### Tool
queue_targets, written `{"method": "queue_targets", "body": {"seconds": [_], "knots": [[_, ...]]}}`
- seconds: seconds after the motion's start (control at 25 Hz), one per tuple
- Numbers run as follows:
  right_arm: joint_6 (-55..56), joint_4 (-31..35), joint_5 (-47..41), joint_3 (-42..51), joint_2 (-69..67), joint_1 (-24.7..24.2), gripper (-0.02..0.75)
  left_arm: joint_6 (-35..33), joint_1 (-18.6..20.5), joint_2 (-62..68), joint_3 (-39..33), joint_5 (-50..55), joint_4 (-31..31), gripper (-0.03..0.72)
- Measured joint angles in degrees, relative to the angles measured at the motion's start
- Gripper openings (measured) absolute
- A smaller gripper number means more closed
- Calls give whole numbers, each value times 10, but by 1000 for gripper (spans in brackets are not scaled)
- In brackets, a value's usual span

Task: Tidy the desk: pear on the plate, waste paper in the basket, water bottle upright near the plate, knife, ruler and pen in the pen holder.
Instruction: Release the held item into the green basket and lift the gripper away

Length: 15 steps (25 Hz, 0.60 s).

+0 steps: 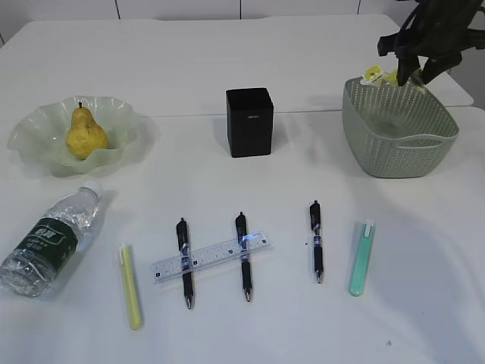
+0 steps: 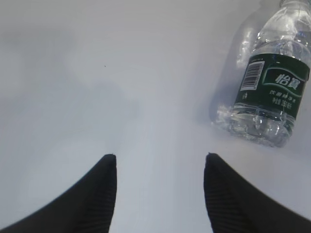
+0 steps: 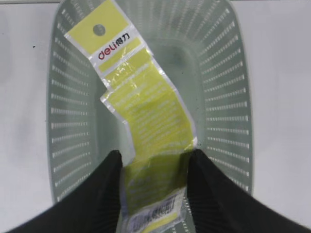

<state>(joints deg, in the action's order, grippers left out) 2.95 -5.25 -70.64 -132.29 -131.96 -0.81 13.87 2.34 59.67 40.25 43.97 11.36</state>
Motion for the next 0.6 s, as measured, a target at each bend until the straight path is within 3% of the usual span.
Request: {"method": "queue_targets", "body": {"seconds": [0.6], "knots": [[26, 24, -8, 0, 0, 0, 356, 0, 0, -1, 0, 0, 0, 401]]}}
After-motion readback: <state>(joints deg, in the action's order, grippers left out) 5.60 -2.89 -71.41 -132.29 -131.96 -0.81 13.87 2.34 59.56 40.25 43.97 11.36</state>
